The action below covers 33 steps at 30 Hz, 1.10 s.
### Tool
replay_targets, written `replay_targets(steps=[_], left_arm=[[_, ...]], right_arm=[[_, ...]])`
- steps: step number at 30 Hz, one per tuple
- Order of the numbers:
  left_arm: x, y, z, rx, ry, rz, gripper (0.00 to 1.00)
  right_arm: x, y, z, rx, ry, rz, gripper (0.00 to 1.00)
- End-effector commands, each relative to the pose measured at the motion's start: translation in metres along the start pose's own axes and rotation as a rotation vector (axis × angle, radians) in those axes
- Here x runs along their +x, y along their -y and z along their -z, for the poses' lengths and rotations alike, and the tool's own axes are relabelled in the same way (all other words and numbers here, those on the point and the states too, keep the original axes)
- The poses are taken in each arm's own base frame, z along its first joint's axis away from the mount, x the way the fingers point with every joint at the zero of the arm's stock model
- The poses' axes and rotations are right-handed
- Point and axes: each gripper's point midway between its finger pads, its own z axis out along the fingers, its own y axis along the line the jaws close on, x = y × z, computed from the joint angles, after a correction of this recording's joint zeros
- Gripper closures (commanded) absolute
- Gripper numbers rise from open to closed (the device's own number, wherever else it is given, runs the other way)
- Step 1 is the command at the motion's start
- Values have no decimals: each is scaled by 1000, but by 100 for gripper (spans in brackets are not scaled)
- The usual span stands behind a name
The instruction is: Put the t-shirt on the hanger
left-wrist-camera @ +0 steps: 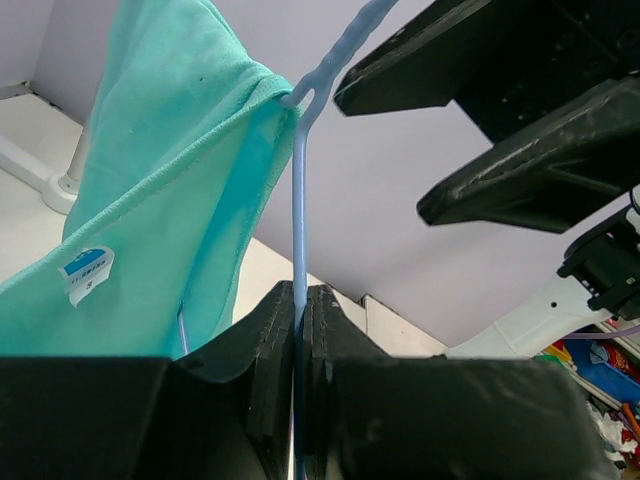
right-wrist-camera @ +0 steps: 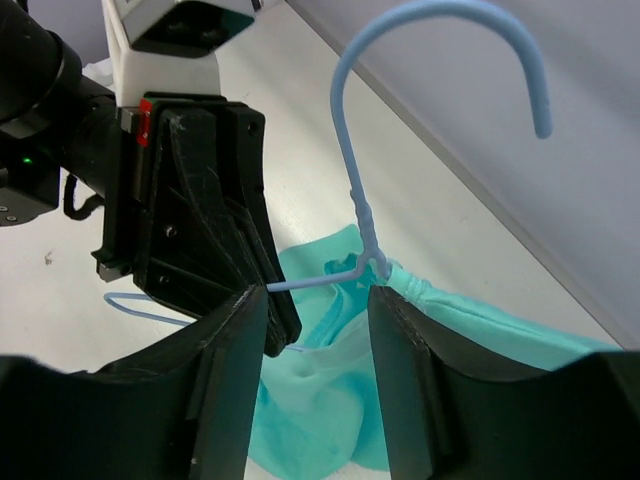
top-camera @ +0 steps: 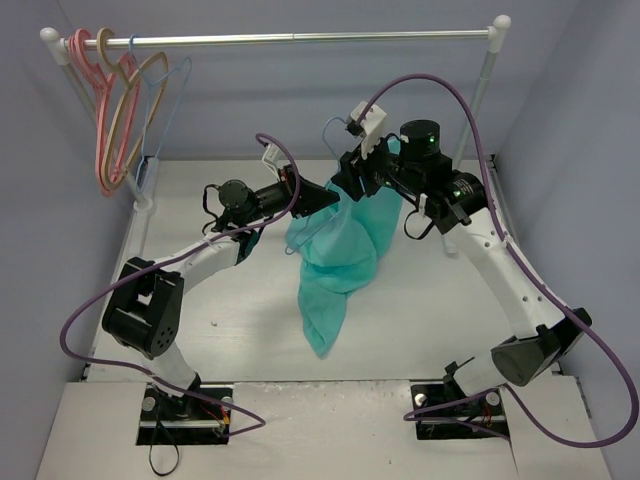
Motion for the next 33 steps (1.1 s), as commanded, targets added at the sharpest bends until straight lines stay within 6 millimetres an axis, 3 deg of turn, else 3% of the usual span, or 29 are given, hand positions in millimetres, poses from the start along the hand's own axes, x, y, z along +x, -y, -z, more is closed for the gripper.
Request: replay_targets(steps=[1,3,10,12,15,20,23,29,33], left_arm=[[-46,57,-4,145,105,-191,100],[-43,55,-3,142,100,-188,100],[-37,56,2,137,78,-189,100],[-36,56,3,132,69,-191,100],[-35,58,3,130,54,-195,100],[-30,56,5,117,20,-199,100],[-28,57,5,115,9,-200,100],[-28,60,5,113,-20,-212,100],[-26,62,6,116,-33,-220,100]], right_arm=[[-39,11,28,64,104,48,53],[-39,17,35,90,96,62,48],[-42,80,76,223,121,100,46],[-39,87,76,213,110,131,45],[-29,92,75,193,59,188,41],[-15,84,73,103,13,338,30],[-23,88,76,120,37,417,29],[-8,96,64,58,-55,526,31],[-3,84,57,-20,-46,528,32]])
